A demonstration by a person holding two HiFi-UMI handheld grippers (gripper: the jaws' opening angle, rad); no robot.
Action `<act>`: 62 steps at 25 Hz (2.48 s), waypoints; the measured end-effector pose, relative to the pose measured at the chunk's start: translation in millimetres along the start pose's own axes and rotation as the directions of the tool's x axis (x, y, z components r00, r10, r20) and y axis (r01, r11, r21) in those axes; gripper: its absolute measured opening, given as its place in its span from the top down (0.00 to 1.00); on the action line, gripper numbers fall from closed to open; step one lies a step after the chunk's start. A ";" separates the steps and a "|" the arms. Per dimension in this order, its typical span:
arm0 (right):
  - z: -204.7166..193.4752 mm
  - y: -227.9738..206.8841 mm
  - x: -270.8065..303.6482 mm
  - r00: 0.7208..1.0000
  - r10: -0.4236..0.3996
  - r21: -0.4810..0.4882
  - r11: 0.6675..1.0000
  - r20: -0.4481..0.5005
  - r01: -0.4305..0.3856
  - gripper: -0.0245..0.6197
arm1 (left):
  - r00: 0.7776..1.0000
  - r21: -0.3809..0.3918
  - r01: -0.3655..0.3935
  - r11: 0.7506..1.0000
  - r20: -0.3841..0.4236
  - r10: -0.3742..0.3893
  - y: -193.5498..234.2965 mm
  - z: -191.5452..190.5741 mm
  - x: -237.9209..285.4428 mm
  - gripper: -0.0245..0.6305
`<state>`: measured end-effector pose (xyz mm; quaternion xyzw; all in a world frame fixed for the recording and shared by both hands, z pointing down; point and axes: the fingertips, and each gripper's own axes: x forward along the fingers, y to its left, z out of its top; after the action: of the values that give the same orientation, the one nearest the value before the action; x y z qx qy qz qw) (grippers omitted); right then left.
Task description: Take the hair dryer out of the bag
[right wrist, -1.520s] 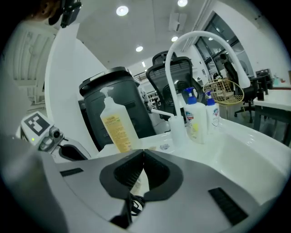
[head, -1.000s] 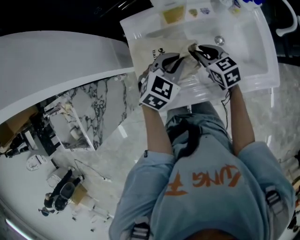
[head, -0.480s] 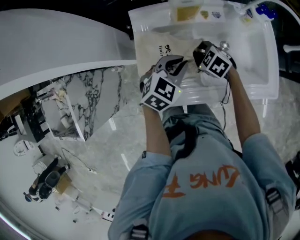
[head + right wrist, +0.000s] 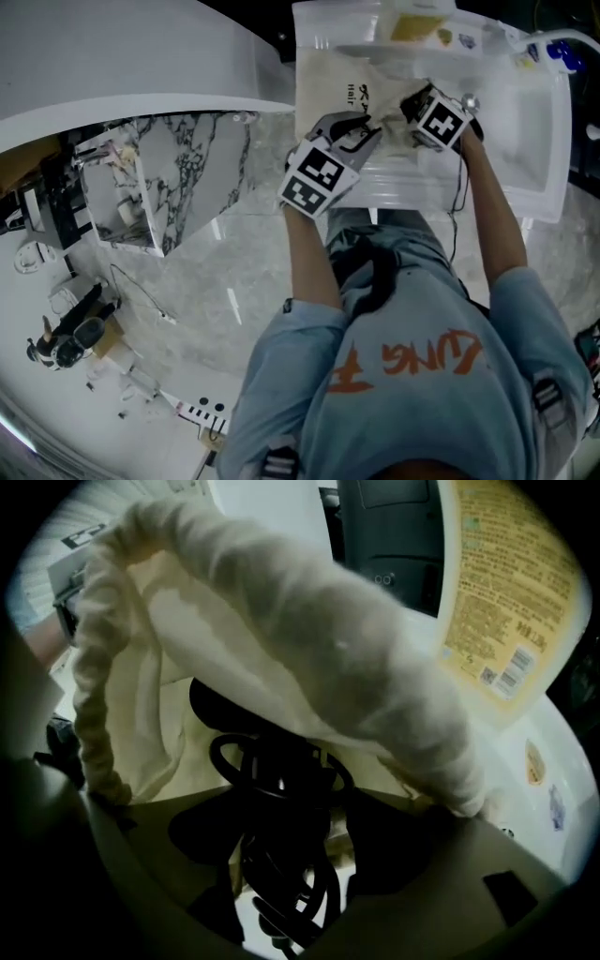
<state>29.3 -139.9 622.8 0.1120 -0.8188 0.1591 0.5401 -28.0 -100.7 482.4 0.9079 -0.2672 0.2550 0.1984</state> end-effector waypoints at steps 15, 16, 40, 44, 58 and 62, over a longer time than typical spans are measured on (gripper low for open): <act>4.1 3.2 -2.4 0.999 -0.017 -0.025 1.000 -0.041 0.016 0.61 | 0.908 -0.401 -0.409 0.820 -0.082 0.412 106.7 -81.4 -79.5 0.60; 4.5 4.0 -2.1 0.999 -0.016 -0.026 1.000 -0.039 0.015 0.61 | 0.909 -0.419 -0.405 0.812 -0.091 0.407 106.5 -86.7 -76.2 0.60; -4.9 21.5 -76.2 0.979 -0.105 0.015 0.994 0.177 0.104 0.62 | 0.808 -0.422 -0.561 0.712 -0.091 0.582 118.2 -77.2 -60.2 0.93; -10.4 30.4 -96.6 0.963 -0.114 0.003 0.993 0.242 0.117 0.62 | 0.756 -0.422 -0.617 0.664 -0.083 0.649 118.6 -70.8 -62.2 0.93; -83.5 25.5 -141.7 0.937 -0.220 0.075 0.975 0.273 0.207 0.62 | 0.575 -0.492 -0.745 0.450 -0.132 0.808 147.4 -70.9 -98.8 0.95; -109.2 6.6 -153.9 0.920 -0.300 0.202 0.946 0.252 0.254 0.62 | 0.566 -0.482 -0.757 0.442 -0.144 0.812 152.8 -65.5 -101.3 0.92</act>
<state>179.9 -90.3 520.2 0.2927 -0.8465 0.1307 0.4250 -214.6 -148.3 510.8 0.6089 -0.7223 0.1908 0.2667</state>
